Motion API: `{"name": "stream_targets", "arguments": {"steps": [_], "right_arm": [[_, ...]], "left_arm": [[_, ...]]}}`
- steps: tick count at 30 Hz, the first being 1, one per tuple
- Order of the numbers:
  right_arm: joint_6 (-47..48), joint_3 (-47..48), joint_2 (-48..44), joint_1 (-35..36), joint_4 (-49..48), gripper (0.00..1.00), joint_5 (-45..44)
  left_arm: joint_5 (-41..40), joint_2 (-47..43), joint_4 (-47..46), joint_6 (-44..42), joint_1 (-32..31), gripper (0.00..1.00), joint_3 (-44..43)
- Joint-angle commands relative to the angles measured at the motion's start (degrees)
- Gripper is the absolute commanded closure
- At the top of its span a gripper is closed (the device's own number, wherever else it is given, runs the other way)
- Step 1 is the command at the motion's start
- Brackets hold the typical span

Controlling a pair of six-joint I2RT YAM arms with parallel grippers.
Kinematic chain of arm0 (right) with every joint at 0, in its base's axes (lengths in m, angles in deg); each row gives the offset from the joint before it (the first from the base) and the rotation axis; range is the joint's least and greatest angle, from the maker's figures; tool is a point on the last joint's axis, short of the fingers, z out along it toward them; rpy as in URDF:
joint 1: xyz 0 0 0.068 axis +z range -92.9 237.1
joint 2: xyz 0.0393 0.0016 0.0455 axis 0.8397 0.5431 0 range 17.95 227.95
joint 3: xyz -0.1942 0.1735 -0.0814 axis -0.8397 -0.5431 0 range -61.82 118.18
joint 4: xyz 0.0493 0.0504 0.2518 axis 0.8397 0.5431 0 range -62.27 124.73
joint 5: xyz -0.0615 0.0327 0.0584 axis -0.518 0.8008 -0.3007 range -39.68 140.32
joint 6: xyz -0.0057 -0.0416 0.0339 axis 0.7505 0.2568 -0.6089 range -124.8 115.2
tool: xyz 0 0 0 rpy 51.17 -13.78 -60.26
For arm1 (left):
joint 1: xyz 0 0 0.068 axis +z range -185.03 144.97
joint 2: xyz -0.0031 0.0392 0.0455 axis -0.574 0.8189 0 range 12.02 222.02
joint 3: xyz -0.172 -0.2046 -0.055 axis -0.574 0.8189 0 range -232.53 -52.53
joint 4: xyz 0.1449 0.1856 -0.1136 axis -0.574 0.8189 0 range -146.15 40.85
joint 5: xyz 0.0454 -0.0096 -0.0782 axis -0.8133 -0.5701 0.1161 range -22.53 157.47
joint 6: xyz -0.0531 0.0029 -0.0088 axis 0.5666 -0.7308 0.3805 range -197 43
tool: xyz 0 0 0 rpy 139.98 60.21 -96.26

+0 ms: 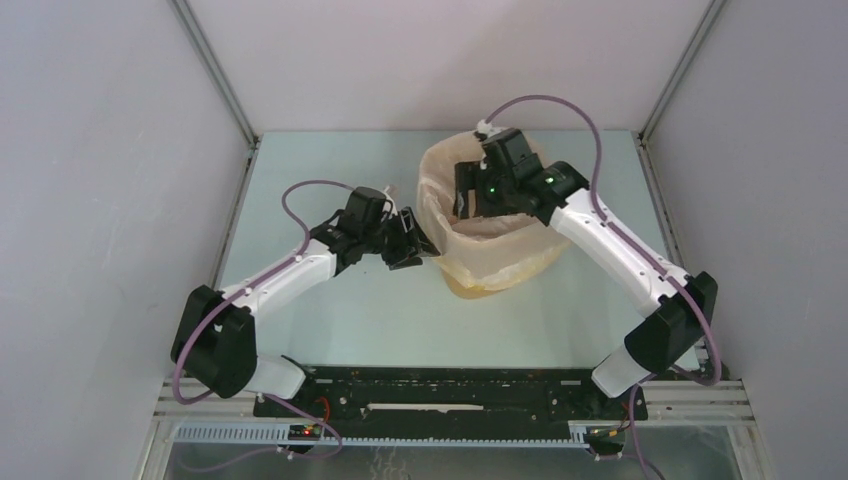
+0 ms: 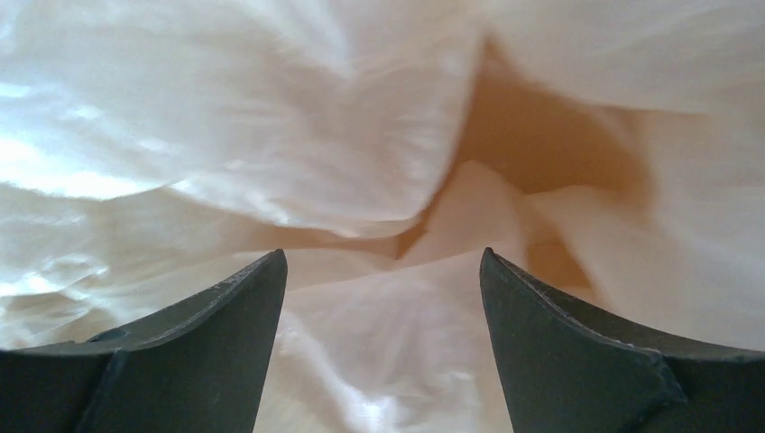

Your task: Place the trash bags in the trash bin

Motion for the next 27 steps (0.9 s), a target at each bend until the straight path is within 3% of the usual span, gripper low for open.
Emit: {"name": "stream_targets", "arguments": {"steps": [1,8,13,19,27], "right_arm": [[3.47,0.36,-2.37,-5.38,1.80,0.12,-3.13],[4.47,2.25,-1.48,-7.15,1.29,0.11,-4.96],[8.47,6.71,5.35,-8.43,-1.27,0.11,-12.28],[1.56,14.16,11.12,-10.66,1.83,0.09,-11.74],[2.97,6.41,7.33,-5.43,-5.16,0.08,-8.50]], "left_arm": [[0.25,-1.12,-1.68,0.01,-0.33,0.41,0.14],[0.92,-0.36,-2.61,0.81,-0.40,0.41,0.55],[0.97,0.31,-3.90,1.67,-1.67,0.40,1.53],[-0.13,1.00,-3.66,1.51,-4.07,0.40,2.00],[-0.83,1.30,-2.62,0.79,-4.16,0.39,0.99]]}}
